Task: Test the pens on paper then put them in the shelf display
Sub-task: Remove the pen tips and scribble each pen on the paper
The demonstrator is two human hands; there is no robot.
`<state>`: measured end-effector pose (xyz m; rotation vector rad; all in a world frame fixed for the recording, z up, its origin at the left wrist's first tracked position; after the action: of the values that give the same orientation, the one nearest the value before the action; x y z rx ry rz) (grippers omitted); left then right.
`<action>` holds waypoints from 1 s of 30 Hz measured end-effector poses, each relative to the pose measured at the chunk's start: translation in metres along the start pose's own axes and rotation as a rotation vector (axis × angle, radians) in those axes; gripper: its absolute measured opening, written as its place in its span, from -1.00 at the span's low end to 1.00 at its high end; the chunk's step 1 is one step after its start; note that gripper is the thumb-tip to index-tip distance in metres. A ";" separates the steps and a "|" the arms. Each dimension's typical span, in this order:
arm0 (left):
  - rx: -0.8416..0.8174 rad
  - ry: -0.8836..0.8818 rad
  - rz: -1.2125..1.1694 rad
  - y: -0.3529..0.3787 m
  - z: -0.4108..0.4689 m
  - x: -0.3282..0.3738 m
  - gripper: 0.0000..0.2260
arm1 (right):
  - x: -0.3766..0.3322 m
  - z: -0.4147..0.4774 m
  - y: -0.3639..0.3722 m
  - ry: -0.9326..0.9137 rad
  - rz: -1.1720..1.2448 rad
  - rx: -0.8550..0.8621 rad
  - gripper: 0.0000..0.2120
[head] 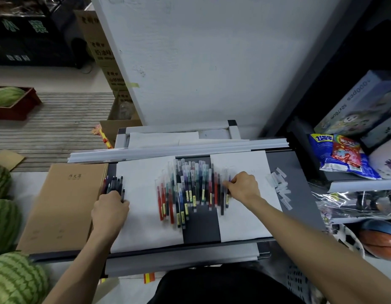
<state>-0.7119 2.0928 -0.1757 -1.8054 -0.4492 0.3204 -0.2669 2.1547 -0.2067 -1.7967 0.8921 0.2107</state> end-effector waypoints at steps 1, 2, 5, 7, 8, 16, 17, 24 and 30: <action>-0.007 -0.001 0.007 0.001 0.000 0.000 -0.79 | -0.001 -0.001 0.001 0.000 -0.002 0.004 -0.58; -0.010 0.002 0.014 0.000 0.000 0.000 -0.80 | -0.002 -0.001 0.002 -0.002 -0.001 0.004 -0.58; -0.010 0.004 0.026 -0.002 -0.002 -0.001 -0.84 | -0.002 -0.004 0.002 -0.008 0.006 -0.003 -0.53; -0.004 0.009 0.031 -0.003 -0.002 0.000 -0.84 | 0.000 -0.008 0.000 -0.020 0.005 -0.014 -0.52; -0.001 0.012 0.034 -0.003 -0.002 0.001 -0.83 | 0.002 -0.010 -0.003 -0.029 -0.005 -0.016 -0.54; -0.002 0.004 -0.005 -0.005 -0.014 0.000 -0.78 | 0.034 -0.022 -0.073 -0.229 -0.354 0.232 -0.78; 0.004 0.000 -0.044 -0.007 -0.015 -0.001 -0.79 | 0.041 -0.020 -0.082 -0.211 -0.376 0.253 -0.76; -0.094 -0.036 -0.563 -0.014 -0.033 0.016 -0.85 | 0.063 -0.004 -0.093 -0.100 -0.449 0.249 -0.83; -0.172 0.036 -0.716 -0.009 -0.049 0.049 -0.82 | 0.061 -0.002 -0.089 -0.108 -0.499 0.284 -0.84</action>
<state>-0.6485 2.0756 -0.1528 -1.6841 -1.0777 -0.2549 -0.1656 2.1376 -0.1727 -1.6635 0.3554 -0.1337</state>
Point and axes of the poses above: each hand's wrist, its own z-axis towards the middle knuckle, its own y-axis out of the palm, x = y × z, the point moved 9 cm from there along z, towards the middle knuckle, and after that the axes turned 8 degrees about z, right-handed, at the moved point
